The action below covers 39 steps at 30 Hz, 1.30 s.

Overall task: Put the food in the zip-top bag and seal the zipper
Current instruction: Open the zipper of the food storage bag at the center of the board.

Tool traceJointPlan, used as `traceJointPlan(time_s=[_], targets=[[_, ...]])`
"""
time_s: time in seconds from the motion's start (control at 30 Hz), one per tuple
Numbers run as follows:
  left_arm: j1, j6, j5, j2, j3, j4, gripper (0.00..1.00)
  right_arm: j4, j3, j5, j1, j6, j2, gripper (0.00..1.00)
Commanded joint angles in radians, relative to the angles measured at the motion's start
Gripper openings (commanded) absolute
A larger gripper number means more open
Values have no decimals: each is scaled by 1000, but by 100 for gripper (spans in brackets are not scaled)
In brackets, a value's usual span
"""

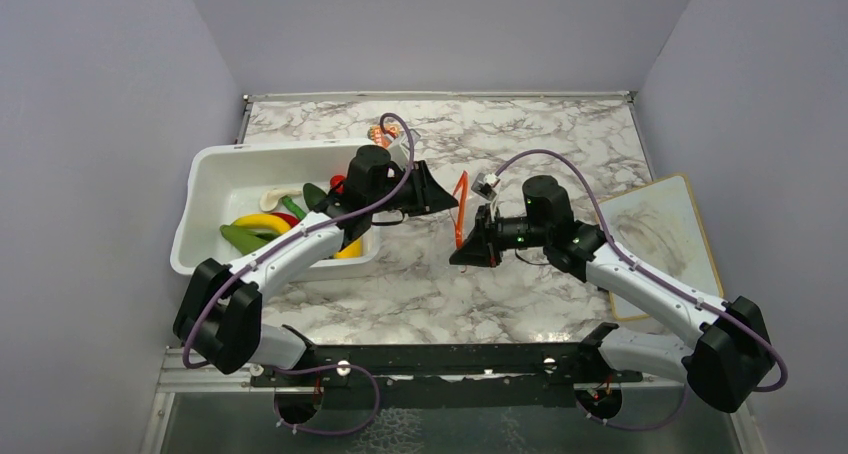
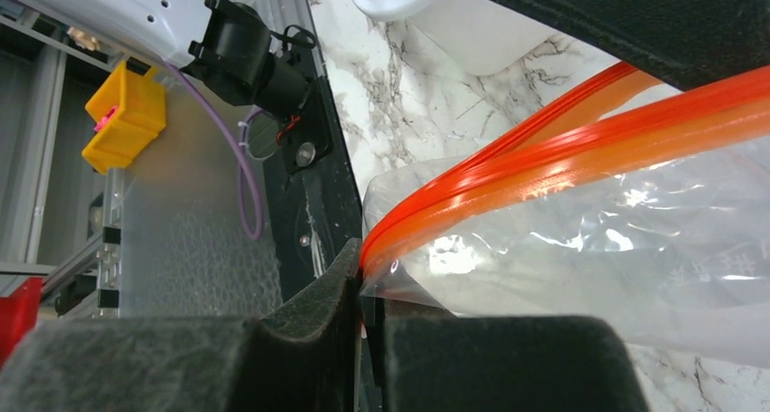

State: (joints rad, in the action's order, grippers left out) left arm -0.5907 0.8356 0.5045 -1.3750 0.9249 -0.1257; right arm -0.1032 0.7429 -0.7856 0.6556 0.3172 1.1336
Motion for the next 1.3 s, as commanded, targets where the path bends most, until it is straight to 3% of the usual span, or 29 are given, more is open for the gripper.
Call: traceJointPlan(time_s=[0.0, 0.07, 0.1, 0.27, 0.5, 0.73, 1.03, 1.27], targets=[[-1, 38, 31, -17, -10, -72, 17, 27, 1, 28, 8, 2, 2, 7], [-1, 58, 48, -9, -30, -121, 1, 0, 17, 62, 8, 12, 1, 11], [-1, 64, 48, -3, -34, -131, 0, -23, 31, 85, 9, 19, 2, 15], [-1, 17, 28, 47, -31, -134, 0, -162, 112, 209, 8, 92, -9, 34], [-3, -157, -41, 123, -10, -42, 0, -199, 171, 462, 9, 293, -130, 50], [-4, -248, -38, 182, -1, -13, 0, -384, 289, 705, 9, 468, -102, 50], [-9, -284, -66, 188, -6, 12, 0, -293, 285, 627, 8, 648, -44, 51], [-11, -270, -31, 184, -19, -9, 0, -220, 289, 566, 9, 636, 73, 54]])
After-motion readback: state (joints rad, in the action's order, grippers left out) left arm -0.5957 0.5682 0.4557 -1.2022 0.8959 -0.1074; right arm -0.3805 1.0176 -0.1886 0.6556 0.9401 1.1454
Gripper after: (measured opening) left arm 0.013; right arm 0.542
